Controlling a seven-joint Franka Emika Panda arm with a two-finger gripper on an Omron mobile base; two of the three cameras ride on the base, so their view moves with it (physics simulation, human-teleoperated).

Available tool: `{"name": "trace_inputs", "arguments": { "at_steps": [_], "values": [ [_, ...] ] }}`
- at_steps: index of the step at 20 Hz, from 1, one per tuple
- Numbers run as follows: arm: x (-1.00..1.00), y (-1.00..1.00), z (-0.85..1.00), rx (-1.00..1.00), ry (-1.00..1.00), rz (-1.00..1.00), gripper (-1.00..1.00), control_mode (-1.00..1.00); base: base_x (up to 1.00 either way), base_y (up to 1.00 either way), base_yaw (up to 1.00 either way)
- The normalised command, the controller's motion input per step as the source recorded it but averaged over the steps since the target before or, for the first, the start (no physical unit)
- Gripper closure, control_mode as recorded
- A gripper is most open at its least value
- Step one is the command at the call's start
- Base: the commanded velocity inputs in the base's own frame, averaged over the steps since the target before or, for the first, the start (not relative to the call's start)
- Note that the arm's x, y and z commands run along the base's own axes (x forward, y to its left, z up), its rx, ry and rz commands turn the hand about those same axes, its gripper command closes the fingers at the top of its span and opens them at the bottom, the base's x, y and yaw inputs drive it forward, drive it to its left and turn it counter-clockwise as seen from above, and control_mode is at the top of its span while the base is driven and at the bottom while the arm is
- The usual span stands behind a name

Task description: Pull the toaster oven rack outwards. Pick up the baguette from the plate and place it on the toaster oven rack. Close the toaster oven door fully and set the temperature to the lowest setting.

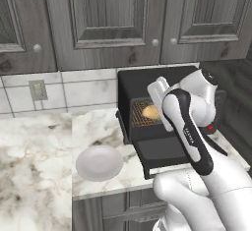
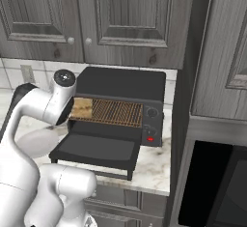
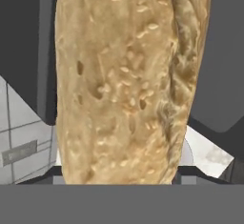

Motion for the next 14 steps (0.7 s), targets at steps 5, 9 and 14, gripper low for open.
{"name": "trace_inputs", "arguments": {
  "at_steps": [5,9,14],
  "values": [
    [0.15,-0.23,-0.13,0.0,0.03,-0.01,1.0,-1.0,0.0,0.0,0.0],
    [0.19,-0.12,0.09,-0.11,0.12,-0.02,1.0,-1.0,0.0,0.0,0.0],
    [0.14,0.0,0.19,-0.18,0.13,0.0,1.0,-1.0,0.0,0.0,0.0]
  ]
}}
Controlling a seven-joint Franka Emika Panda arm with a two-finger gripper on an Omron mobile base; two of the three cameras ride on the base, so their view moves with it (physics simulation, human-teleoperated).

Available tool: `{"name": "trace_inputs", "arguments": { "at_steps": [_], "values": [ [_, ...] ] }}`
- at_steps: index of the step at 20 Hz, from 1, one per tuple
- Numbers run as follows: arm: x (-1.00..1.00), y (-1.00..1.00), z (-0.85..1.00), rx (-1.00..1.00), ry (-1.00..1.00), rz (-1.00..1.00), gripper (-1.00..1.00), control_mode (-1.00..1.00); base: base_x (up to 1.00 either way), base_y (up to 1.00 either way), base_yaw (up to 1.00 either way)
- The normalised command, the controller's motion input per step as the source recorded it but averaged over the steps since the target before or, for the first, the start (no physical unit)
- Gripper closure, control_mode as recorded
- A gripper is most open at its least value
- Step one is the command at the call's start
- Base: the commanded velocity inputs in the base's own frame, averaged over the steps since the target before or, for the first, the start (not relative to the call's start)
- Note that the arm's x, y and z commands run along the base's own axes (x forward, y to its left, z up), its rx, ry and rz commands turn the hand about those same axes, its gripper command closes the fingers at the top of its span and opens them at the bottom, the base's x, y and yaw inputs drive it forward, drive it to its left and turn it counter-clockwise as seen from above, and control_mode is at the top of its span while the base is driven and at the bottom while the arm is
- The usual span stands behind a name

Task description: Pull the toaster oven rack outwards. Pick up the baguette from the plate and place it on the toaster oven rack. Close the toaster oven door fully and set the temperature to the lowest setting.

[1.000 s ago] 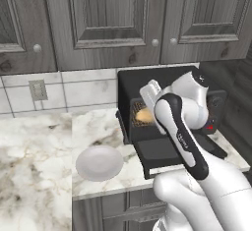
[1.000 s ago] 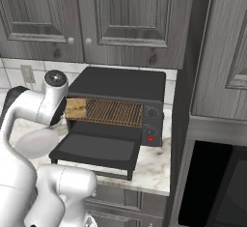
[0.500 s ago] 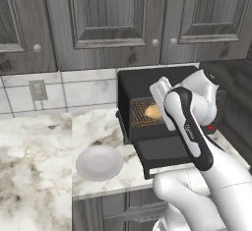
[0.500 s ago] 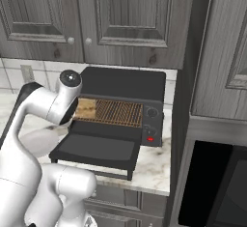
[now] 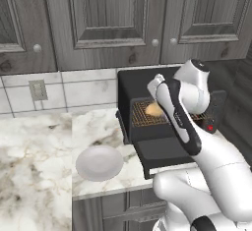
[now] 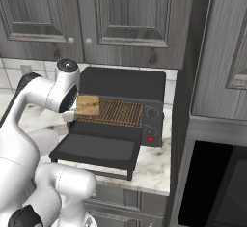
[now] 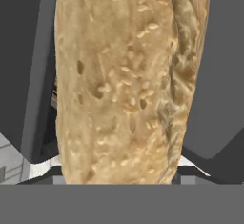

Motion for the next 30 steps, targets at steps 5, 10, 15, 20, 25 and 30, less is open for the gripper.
{"name": "trace_inputs", "arguments": {
  "at_steps": [5,10,15,20,25,30],
  "values": [
    [0.21,0.0,0.0,-0.12,0.07,-0.02,1.0,-1.0,0.0,0.0,0.0],
    [0.43,0.0,-0.23,0.0,0.02,0.0,1.0,-1.0,0.0,0.0,0.0],
    [0.16,-0.02,-0.47,0.01,0.04,0.0,1.0,-1.0,0.0,0.0,0.0],
    [0.0,-0.03,-0.41,0.01,0.01,0.0,1.0,-1.0,0.0,0.0,0.0],
    [0.0,-0.01,-0.36,0.0,0.0,0.0,1.0,-1.0,0.0,0.0,0.0],
    [0.0,0.0,-0.14,0.0,0.0,0.0,1.0,-1.0,0.0,0.0,0.0]
  ]
}}
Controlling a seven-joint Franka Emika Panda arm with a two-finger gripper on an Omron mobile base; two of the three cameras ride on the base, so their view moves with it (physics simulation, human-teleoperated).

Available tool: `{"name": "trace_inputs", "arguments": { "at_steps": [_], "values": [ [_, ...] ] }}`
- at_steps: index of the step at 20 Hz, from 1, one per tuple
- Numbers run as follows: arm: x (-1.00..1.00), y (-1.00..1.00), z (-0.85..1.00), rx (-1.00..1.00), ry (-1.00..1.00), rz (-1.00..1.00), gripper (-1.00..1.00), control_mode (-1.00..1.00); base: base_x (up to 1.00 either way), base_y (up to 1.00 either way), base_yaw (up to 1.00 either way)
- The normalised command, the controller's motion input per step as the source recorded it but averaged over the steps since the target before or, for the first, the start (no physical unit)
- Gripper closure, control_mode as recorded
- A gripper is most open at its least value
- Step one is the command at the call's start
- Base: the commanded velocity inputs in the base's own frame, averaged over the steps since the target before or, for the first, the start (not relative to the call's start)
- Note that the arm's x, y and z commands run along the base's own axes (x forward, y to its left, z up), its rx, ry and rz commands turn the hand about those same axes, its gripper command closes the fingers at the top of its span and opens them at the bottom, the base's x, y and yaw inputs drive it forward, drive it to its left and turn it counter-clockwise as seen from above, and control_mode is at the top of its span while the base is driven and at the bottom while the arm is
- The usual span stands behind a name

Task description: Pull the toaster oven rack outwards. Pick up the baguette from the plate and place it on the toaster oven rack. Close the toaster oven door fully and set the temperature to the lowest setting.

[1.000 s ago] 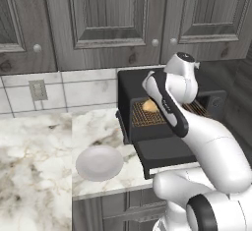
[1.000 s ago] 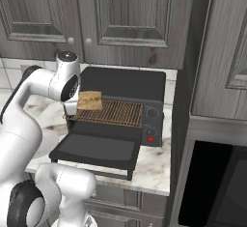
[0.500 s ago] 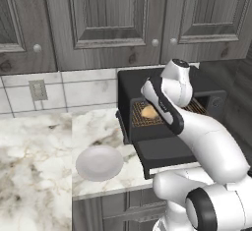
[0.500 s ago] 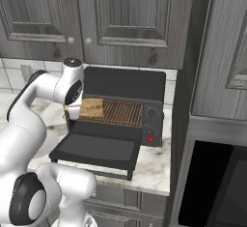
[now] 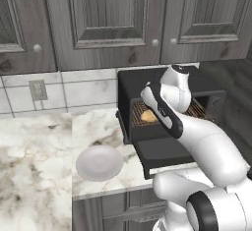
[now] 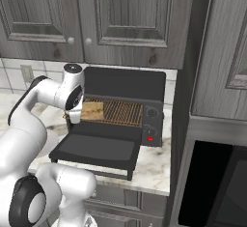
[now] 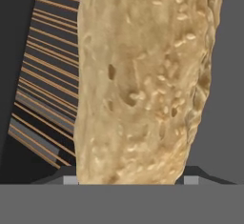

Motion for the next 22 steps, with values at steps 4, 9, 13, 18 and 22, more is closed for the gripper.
{"name": "trace_inputs", "arguments": {
  "at_steps": [4,9,13,18,22],
  "values": [
    [0.0,0.0,0.0,0.0,0.0,-0.03,1.0,-1.0,0.0,0.0,0.0],
    [0.0,0.0,0.0,0.0,0.0,-0.01,1.0,-1.0,0.0,0.0,0.0],
    [0.0,0.0,0.02,0.0,0.0,0.0,-1.0,-1.0,0.0,0.0,0.0],
    [0.0,0.0,0.1,0.0,0.0,0.0,-1.0,-1.0,0.0,0.0,0.0],
    [0.0,0.0,0.13,0.0,0.0,0.0,-1.0,-1.0,0.0,0.0,0.0]
  ]
}}
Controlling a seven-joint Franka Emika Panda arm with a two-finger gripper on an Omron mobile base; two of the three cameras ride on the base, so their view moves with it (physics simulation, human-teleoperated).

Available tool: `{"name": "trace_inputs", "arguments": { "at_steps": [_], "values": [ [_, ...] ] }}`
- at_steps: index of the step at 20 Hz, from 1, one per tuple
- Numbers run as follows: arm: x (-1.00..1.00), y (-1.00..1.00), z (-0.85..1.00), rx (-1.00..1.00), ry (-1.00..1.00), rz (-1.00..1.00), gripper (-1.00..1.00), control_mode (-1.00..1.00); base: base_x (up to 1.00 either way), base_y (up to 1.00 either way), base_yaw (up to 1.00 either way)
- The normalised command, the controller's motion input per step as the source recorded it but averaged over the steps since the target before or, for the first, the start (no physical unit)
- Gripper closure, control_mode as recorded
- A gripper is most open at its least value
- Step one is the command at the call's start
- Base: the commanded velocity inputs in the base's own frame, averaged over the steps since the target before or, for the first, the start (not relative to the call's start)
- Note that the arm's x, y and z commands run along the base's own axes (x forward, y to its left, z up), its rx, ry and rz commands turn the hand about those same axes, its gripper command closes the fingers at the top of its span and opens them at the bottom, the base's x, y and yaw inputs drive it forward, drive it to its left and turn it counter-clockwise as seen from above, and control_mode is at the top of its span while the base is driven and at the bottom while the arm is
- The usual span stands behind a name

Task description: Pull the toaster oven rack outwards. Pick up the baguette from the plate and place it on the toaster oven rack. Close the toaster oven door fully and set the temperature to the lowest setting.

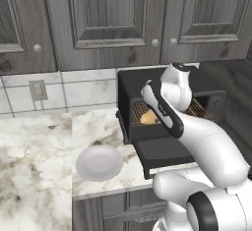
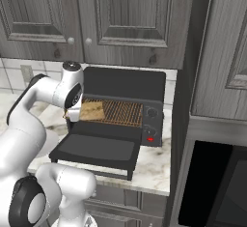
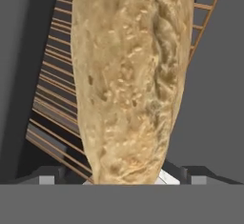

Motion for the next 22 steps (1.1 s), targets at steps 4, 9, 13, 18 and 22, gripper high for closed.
{"name": "trace_inputs", "arguments": {
  "at_steps": [4,9,13,18,22],
  "values": [
    [-0.05,0.0,0.23,0.0,0.0,0.0,-1.0,-1.0,0.0,0.0,0.0],
    [-0.35,-0.02,0.33,0.0,0.0,0.0,-1.0,-1.0,0.0,0.0,0.0],
    [-0.59,-0.04,0.11,0.0,0.0,0.0,-1.0,-1.0,0.0,0.0,0.0],
    [-0.69,-0.2,0.0,0.0,-0.1,-0.01,-1.0,-1.0,0.0,0.0,0.0],
    [-0.59,-0.55,0.0,0.0,-0.27,-0.01,-1.0,-1.0,0.0,0.0,0.0]
  ]
}}
